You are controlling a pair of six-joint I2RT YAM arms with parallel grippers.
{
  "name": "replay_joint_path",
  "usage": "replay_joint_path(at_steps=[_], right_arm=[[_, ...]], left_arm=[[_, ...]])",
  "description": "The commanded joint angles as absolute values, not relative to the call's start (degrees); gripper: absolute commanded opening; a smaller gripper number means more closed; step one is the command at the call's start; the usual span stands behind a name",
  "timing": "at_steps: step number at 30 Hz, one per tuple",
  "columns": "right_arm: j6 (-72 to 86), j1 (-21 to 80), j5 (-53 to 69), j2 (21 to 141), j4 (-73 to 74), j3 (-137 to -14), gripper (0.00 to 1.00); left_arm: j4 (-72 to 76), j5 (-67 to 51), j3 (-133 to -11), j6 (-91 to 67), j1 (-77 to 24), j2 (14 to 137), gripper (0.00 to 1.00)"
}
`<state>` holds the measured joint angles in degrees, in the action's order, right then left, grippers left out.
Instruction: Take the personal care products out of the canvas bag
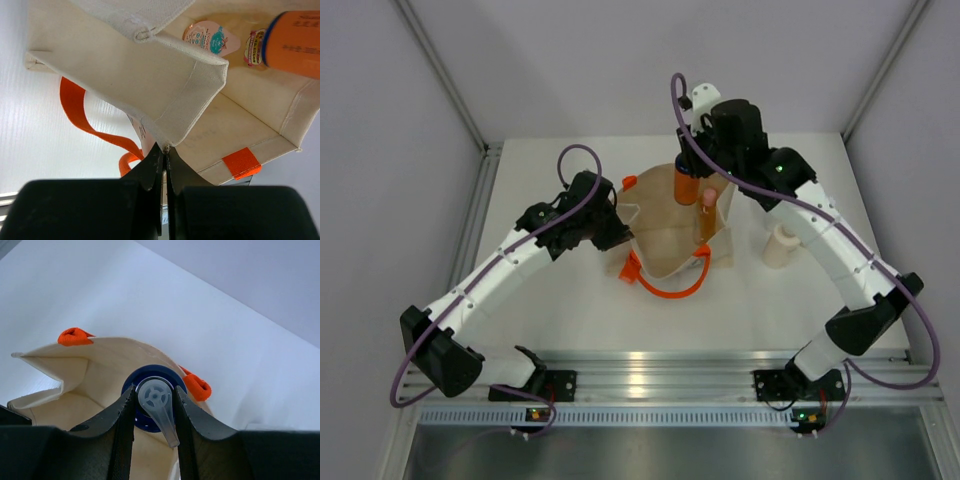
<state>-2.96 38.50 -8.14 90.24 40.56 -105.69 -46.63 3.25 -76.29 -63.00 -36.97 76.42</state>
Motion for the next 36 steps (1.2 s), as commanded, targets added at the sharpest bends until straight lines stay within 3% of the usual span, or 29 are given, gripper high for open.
replay_joint_path(at_steps=[1, 12, 22, 36], right_arm=[[-5.0, 39.2, -12.2, 85.9, 40.0, -113.6, 0.00], [-1.8, 35.3, -19.4, 82.2, 41.5, -120.5, 0.00], [2.0, 18.3, -11.5, 78.7, 41.4, -117.7, 0.00], [4.5, -6.4, -6.1, 73.8, 33.2, -101.5, 0.00]], left_arm=[[-46.7, 1.7, -76.7, -62.8, -37.3, 77.6, 0.00], [-46.7, 1.7, -76.6, -62.7, -37.3, 77.3, 0.00], [-46.7, 1.5, -76.5, -62.6, -37.4, 77.3, 0.00], [-46.6, 1.3, -76.6, -62.1, -37.3, 77.4, 0.00]])
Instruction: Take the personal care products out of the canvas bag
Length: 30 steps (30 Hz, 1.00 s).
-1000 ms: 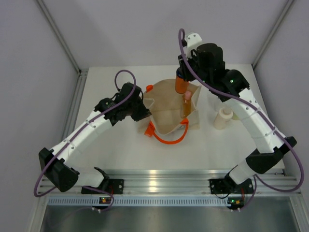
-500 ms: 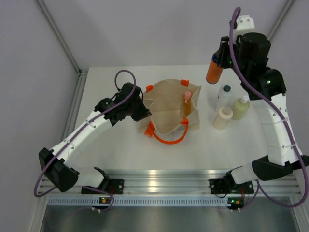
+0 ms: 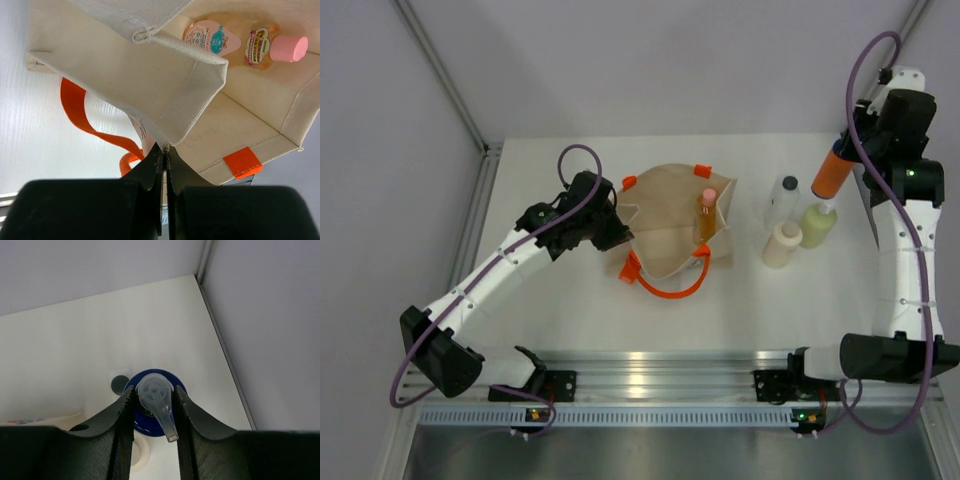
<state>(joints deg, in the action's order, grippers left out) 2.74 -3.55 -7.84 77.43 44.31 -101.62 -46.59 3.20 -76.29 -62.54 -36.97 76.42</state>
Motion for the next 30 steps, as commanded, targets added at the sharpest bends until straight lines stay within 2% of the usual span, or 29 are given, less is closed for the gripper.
replay_joint_path(at_steps=[1, 10, 22, 30], right_arm=[[4.8, -8.1, -5.5, 74.1, 32.0, -101.3, 0.00], [6.7, -14.0, -3.2, 81.0, 26.6, -102.6, 0.00], [3.9, -14.2, 1.4, 91.6, 13.8, -99.1, 0.00], [-1.6, -12.0, 1.9, 93.0, 2.9, -85.2, 0.00]], left_arm=[[-46.7, 1.1, -76.7, -62.0, -37.3, 77.8, 0.00], [-46.8, 0.3, -76.6, -61.3, -37.3, 77.6, 0.00], [-46.8, -2.2, -77.3, -60.4, -37.3, 78.3, 0.00], [-46.8, -1.7, -77.6, -60.1, -37.2, 78.1, 0.00]])
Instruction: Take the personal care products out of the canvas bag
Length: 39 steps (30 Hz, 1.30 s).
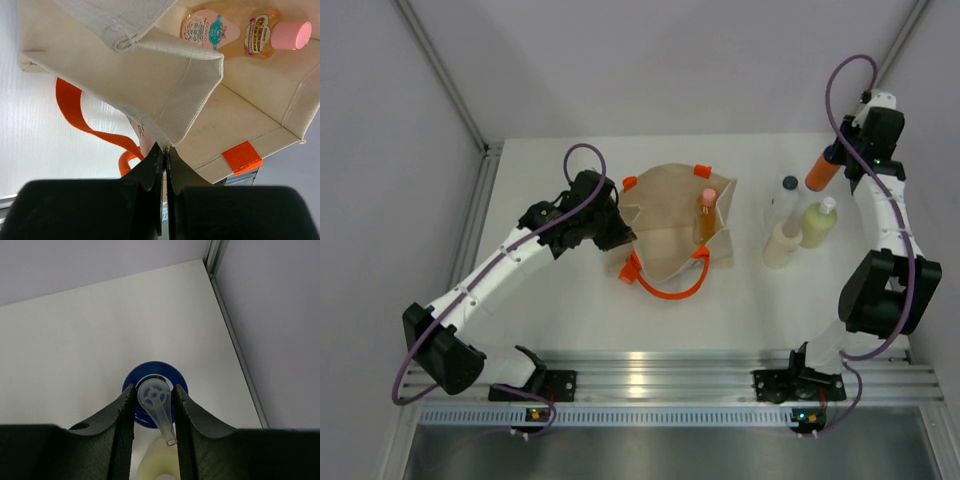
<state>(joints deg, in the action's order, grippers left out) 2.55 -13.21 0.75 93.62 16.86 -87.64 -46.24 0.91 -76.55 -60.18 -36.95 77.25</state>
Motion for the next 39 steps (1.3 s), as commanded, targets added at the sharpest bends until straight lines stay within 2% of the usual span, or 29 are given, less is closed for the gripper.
replay_joint_path(at_steps=[1, 18, 23, 26, 32, 35, 36, 39], right_arm=[[-2.2, -11.5, 1.2, 92.9, 2.0, -82.6, 0.00], [-1.8, -10.3, 0.7, 93.0, -3.6, -70.8, 0.00], [-0.6, -10.3, 0.3, 93.3, -3.3, -70.1, 0.10], [-0.4, -10.3, 0.4, 93.5, -1.5, -70.9, 0.30], [1.6, -10.2, 0.8, 92.4, -0.1, -73.2, 0.46], [2.4, -10.3, 0.4, 91.6, 1.9, -74.4, 0.61], [2.6, -10.2, 0.3, 91.6, 2.7, -75.2, 0.63], [2.4, -9.7, 0.4, 91.1, 4.9, -77.2, 0.64]], left_arm=[[-46.8, -1.5, -77.6, -59.9, -37.2, 78.1, 0.00], [-46.7, -2.1, -77.6, -59.9, -37.0, 79.9, 0.00], [-46.7, -1.9, -77.9, -59.8, -37.0, 80.2, 0.00], [-46.7, -1.8, -78.1, -59.5, -37.1, 80.3, 0.00], [-46.6, -1.5, -78.4, -59.1, -36.9, 80.3, 0.00], [-46.7, -1.4, -78.6, -59.1, -36.8, 80.4, 0.00], [-46.7, -1.4, -78.6, -59.1, -36.8, 80.5, 0.00], [-46.7, -1.4, -78.7, -58.9, -36.8, 80.8, 0.00]])
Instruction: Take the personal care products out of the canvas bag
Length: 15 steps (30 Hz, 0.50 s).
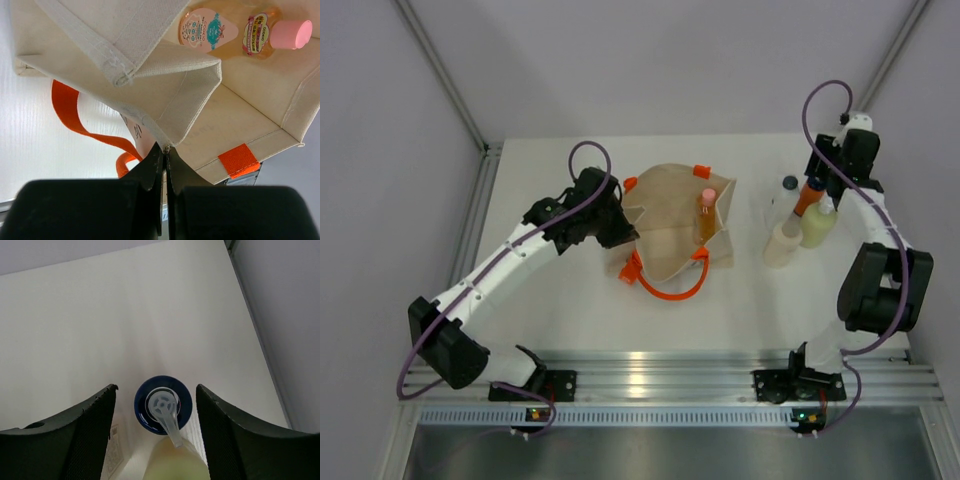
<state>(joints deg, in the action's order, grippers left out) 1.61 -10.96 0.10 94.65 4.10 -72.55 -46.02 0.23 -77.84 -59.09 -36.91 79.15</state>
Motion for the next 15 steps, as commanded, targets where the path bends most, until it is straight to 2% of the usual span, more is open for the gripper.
replay_joint_path(at_steps=[1, 4, 15], right_arm=[[2.2, -9.2, 0.3, 90.9, 5.5, -77.8, 0.64], [1.9, -6.0, 0.0, 89.1, 9.0, -79.7, 0.63], [4.7, 23.5, -8.3, 80.9, 21.3, -86.3, 0.58]], left_arm=[[-46.7, -1.3, -78.7, -59.0, -36.7, 80.8, 0.00], [-46.6, -1.1, -78.7, -59.1, -36.7, 80.9, 0.00], [-46.7, 1.2, -79.6, -60.2, -35.6, 81.0, 0.00]])
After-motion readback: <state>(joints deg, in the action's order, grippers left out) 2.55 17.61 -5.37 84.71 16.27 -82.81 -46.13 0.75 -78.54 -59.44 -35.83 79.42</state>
